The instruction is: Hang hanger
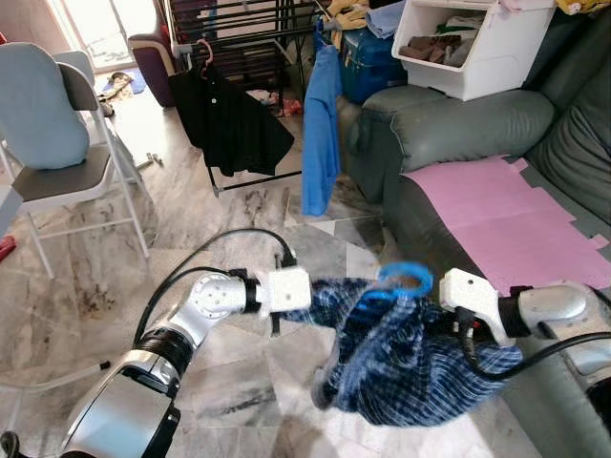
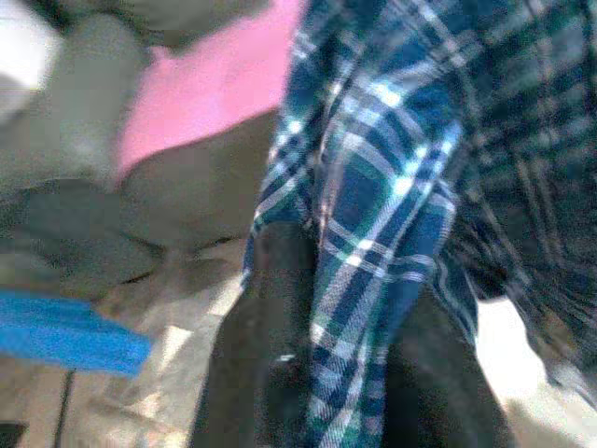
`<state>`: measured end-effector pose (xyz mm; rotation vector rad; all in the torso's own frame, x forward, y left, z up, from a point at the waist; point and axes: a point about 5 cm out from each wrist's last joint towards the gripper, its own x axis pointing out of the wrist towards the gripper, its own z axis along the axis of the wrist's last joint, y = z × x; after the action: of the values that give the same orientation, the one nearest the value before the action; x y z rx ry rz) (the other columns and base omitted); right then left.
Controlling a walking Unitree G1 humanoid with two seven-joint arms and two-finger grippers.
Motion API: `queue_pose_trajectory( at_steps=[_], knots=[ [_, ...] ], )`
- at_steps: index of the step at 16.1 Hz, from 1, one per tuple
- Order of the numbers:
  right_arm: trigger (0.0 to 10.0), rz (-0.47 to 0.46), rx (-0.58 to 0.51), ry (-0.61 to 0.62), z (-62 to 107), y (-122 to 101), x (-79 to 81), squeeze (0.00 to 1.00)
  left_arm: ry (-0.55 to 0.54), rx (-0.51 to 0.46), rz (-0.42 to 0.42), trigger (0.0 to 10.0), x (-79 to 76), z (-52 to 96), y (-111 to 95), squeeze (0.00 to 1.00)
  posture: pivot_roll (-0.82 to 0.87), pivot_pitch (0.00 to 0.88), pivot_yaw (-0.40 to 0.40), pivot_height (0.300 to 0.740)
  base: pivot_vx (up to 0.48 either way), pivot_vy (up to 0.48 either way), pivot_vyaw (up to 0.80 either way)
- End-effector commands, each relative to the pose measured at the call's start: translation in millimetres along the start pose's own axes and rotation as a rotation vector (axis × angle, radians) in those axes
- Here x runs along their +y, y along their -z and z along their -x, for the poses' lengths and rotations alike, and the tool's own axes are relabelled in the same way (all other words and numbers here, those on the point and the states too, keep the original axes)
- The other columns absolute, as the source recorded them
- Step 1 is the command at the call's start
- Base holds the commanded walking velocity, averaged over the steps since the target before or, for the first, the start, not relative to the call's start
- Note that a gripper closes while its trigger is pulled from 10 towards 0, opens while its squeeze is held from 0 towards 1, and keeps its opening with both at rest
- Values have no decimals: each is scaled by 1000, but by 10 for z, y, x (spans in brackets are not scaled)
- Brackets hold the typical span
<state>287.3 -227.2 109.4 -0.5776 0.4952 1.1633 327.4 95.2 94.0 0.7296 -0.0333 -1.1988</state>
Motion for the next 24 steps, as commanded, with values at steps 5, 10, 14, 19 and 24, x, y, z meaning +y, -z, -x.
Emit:
queue_pose_trajectory(
  at_steps=[5,10,14,19,24],
  knots=[
    [0,-53,28,223,-80,76,48,0,-214,-37,19,10000,92,197,53,1000,-183,0,63,740,0,0,0],
    [0,-204,9,415,-266,138,124,0,-310,-80,74,10000,-124,220,92,1000,-189,0,66,740,0,0,0],
    [0,-418,-56,646,-310,172,64,0,-587,-45,308,10000,-193,281,241,1000,-189,0,69,740,0,0,0],
    [10000,-483,-100,728,-431,92,197,0,-1061,-5,692,10000,0,670,501,1000,-183,0,49,740,0,0,0],
    [10000,-637,-249,818,-543,-68,357,0,-1110,1,708,10000,-6,748,470,1000,-172,0,41,740,0,0,0]
  ],
)
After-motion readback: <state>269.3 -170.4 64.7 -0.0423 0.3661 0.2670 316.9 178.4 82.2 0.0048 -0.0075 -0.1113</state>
